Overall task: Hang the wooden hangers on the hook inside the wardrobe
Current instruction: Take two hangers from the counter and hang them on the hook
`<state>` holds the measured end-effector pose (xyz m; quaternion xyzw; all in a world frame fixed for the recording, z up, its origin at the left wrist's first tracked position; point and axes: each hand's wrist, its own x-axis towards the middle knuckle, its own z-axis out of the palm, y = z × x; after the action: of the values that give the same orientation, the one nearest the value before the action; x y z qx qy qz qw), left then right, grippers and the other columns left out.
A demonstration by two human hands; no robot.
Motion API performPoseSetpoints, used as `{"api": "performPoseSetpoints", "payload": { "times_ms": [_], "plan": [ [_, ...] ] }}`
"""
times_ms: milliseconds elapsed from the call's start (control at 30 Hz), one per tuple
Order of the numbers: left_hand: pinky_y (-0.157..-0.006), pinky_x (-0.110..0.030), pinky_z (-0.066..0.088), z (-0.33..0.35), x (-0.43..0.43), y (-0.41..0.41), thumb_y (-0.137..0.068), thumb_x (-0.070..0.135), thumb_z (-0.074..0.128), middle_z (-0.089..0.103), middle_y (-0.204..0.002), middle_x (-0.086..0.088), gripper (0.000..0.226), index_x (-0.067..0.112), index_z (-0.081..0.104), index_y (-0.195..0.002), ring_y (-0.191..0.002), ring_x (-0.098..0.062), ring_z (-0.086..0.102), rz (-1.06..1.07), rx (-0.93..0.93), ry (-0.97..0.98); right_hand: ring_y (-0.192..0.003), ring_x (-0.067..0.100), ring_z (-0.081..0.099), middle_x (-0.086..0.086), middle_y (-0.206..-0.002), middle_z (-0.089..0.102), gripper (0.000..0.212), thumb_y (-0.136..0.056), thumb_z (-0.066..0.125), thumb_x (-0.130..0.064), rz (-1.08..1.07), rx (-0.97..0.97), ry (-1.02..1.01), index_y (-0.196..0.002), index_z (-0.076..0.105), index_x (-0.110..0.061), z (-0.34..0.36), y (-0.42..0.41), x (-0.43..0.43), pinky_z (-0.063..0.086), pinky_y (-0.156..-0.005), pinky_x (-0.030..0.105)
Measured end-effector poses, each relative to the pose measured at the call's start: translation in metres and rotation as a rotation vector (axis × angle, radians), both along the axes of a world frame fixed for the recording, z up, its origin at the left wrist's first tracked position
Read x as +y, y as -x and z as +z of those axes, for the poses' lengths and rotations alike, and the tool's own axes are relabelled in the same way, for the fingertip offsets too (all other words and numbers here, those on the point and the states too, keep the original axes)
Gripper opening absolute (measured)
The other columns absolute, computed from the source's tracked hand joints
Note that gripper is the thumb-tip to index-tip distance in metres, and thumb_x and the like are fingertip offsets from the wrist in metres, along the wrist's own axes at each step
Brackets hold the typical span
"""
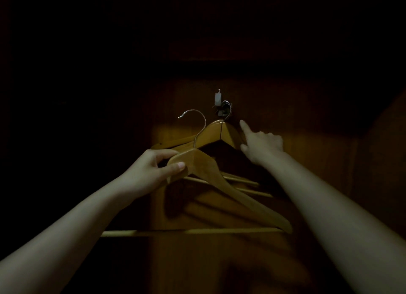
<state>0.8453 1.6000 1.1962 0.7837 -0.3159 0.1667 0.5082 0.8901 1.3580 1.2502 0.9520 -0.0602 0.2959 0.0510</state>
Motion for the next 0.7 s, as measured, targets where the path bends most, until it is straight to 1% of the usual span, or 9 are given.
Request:
{"api": "performPoseSetpoints", "payload": {
  "times_ms": [67, 167, 233, 300, 367, 433, 500, 600, 700],
  "plan": [
    [-0.062, -0.009, 0.05, 0.001, -0.004, 0.001, -0.09, 0.022, 0.054, 0.068, -0.095, 0.005, 0.017, 0.025, 0.066, -0.102, -0.086, 0.002, 0.064, 0.006, -0.018, -0.028, -0.116, 0.03, 0.052, 0.009, -0.132, 0.051, 0.061, -0.096, 0.04, -0.04, 0.12, -0.053, -0.069, -0.147, 0.009, -0.029, -0.008, 0.012, -0.003, 0.043, -0.089, 0.043],
    [-0.066, -0.01, 0.051, -0.001, -0.011, 0.002, -0.091, 0.022, 0.054, 0.067, -0.096, 0.004, 0.018, 0.023, 0.066, -0.104, -0.09, -0.001, 0.064, -0.008, -0.036, -0.044, -0.127, 0.022, 0.043, 0.003, -0.14, 0.041, 0.051, -0.096, 0.037, -0.042, 0.447, -0.004, -0.192, -0.143, 0.027, -0.028, -0.023, 0.034, 0.001, 0.04, -0.1, 0.04],
    [-0.069, -0.013, 0.053, -0.004, -0.015, 0.003, -0.091, 0.022, 0.054, 0.067, -0.096, 0.003, 0.019, 0.021, 0.065, -0.106, -0.09, -0.006, 0.065, -0.022, -0.047, -0.073, -0.126, 0.015, 0.041, -0.004, -0.137, 0.041, 0.047, -0.096, 0.037, -0.041, 0.639, 0.036, -0.265, -0.141, 0.033, -0.029, -0.033, 0.054, 0.005, 0.04, -0.1, 0.032],
    [-0.071, -0.017, 0.055, -0.005, -0.02, 0.003, -0.091, 0.022, 0.053, 0.067, -0.096, 0.0, 0.019, 0.019, 0.065, -0.106, -0.089, -0.009, 0.066, -0.052, -0.051, -0.097, -0.124, 0.003, 0.034, -0.016, -0.132, 0.037, 0.05, -0.095, 0.04, -0.041, 0.736, 0.038, -0.306, -0.142, 0.029, -0.033, -0.043, 0.072, 0.008, 0.035, -0.092, 0.014],
    [-0.068, -0.012, 0.053, -0.003, -0.025, 0.004, -0.091, 0.022, 0.053, 0.067, -0.096, -0.001, 0.019, 0.018, 0.065, -0.106, -0.087, -0.007, 0.066, -0.083, -0.038, -0.082, -0.119, -0.004, 0.027, -0.024, -0.128, 0.028, 0.06, -0.091, 0.048, -0.041, 0.762, 0.025, -0.297, -0.144, 0.019, -0.038, -0.054, 0.085, 0.009, 0.028, -0.085, 0.006],
    [-0.065, -0.012, 0.053, 0.002, -0.029, 0.002, -0.091, 0.025, 0.053, 0.067, -0.097, 0.0, 0.02, 0.022, 0.064, -0.107, -0.085, -0.005, 0.066, -0.102, -0.015, -0.051, -0.122, 0.003, 0.036, -0.02, -0.136, 0.031, 0.076, -0.087, 0.057, -0.04, 0.752, -0.046, -0.197, -0.144, 0.007, -0.045, -0.064, 0.087, 0.008, 0.037, -0.095, 0.018],
    [-0.065, -0.016, 0.054, 0.008, -0.034, 0.0, -0.091, 0.028, 0.053, 0.068, -0.099, -0.001, 0.02, 0.025, 0.064, -0.107, -0.084, -0.007, 0.067, -0.118, -0.001, -0.041, -0.117, 0.009, 0.046, -0.011, -0.137, 0.035, 0.087, -0.085, 0.062, -0.034, 0.747, -0.133, -0.138, -0.142, -0.003, -0.05, -0.07, 0.082, 0.006, 0.046, -0.094, 0.028],
    [-0.063, -0.016, 0.05, 0.014, -0.044, -0.004, -0.092, 0.028, 0.052, 0.066, -0.098, -0.002, 0.021, 0.022, 0.063, -0.109, -0.079, -0.004, 0.064, -0.124, -0.016, -0.064, -0.107, 0.003, 0.045, -0.007, -0.136, 0.036, 0.084, -0.089, 0.058, -0.026, 0.733, -0.212, -0.089, -0.144, -0.002, -0.042, -0.067, 0.075, -0.001, 0.038, -0.079, 0.01],
    [-0.069, -0.018, 0.052, 0.016, -0.054, -0.01, -0.092, 0.027, 0.052, 0.061, -0.104, 0.009, 0.021, 0.027, 0.055, -0.112, -0.088, -0.004, 0.061, -0.007, -0.167, -0.123, -0.116, 0.006, 0.044, -0.009, -0.142, 0.03, 0.079, -0.092, 0.053, -0.027, 0.689, -0.208, -0.125, -0.146, -0.003, -0.04, -0.061, 0.07, -0.009, 0.039, -0.087, 0.016]
  ]
}}
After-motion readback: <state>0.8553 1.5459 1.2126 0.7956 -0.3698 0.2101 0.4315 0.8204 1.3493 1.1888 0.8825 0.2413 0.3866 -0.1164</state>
